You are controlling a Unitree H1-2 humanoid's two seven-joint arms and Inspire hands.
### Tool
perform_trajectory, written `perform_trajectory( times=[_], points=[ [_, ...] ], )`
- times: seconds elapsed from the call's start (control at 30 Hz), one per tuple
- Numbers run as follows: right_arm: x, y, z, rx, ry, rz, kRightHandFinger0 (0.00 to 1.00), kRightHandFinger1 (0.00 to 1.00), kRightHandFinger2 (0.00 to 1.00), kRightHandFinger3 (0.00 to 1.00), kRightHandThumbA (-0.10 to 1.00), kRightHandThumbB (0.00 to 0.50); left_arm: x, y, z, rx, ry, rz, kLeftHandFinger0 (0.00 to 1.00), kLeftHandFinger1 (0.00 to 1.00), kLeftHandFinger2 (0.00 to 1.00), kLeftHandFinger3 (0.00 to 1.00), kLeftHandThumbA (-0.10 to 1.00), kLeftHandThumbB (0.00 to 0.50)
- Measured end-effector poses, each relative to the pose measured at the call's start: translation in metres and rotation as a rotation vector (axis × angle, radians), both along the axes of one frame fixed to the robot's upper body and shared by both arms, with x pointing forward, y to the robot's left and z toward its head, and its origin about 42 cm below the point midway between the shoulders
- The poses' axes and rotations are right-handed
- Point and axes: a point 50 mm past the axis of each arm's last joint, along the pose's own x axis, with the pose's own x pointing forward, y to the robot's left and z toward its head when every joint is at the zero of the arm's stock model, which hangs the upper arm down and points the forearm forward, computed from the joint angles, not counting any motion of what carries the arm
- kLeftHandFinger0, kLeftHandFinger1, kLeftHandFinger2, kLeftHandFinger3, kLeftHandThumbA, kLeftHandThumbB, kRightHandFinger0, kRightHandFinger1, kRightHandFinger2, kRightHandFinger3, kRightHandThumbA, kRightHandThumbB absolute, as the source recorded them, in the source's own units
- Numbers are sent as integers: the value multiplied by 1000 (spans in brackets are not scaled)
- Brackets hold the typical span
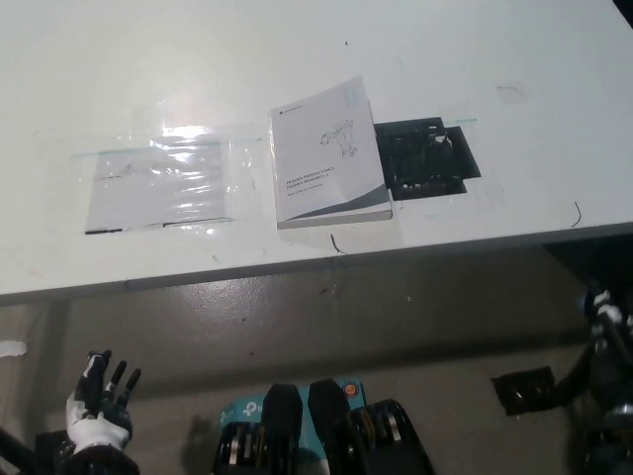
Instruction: The robot uses its right hand to slide under the cover of the book kept in the middle of the desk and open it
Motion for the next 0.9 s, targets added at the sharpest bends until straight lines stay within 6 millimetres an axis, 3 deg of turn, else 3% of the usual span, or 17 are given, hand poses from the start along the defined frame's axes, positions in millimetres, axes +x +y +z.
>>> perform_trajectory(
  times=[0.07, 0.17, 0.43, 0.57, 0.63, 0.73, 0.83, 0.87, 0.9],
  points=[
    [5, 1, 12, 4, -23, 7, 1000, 1000, 1000, 1000, 1000, 195, 0, 1, 0, 0, 0, 1, 785, 829, 911, 944, 851, 120],
    [14, 1, 29, -4, -57, 26, 1000, 1000, 1000, 1000, 1000, 228, -1, 3, -1, 2, 3, 2, 798, 845, 951, 984, 872, 111],
    [45, -1, 77, -63, -140, 73, 945, 1000, 1000, 1000, 1000, 221, -3, 6, -3, -5, 5, 9, 823, 843, 970, 1000, 861, 75],
    [63, 16, 103, -90, -181, 137, 887, 1000, 1000, 1000, 1000, 251, -4, 6, -4, -12, 5, 12, 829, 848, 969, 1000, 868, 69],
    [71, 25, 112, -106, -196, 167, 866, 1000, 1000, 1000, 1000, 223, -4, 6, -4, -12, 6, 12, 817, 847, 965, 1000, 887, 67],
    [83, 36, 123, -124, -204, 201, 869, 1000, 1000, 1000, 1000, 183, -5, 6, -6, -12, 9, 13, 819, 847, 970, 1000, 878, 75],
    [96, 47, 126, -131, -186, 231, 883, 1000, 1000, 1000, 1000, 191, -7, 6, -7, -12, 12, 16, 835, 867, 996, 1000, 872, 71],
    [100, 50, 126, -132, -178, 240, 931, 1000, 1000, 1000, 1000, 224, -7, 6, -7, -14, 12, 16, 808, 837, 954, 978, 827, 135],
    [105, 55, 124, -133, -163, 255, 927, 1000, 1000, 1000, 1000, 226, -7, 6, -8, -17, 13, 17, 808, 838, 952, 975, 823, 139]
  ],
)
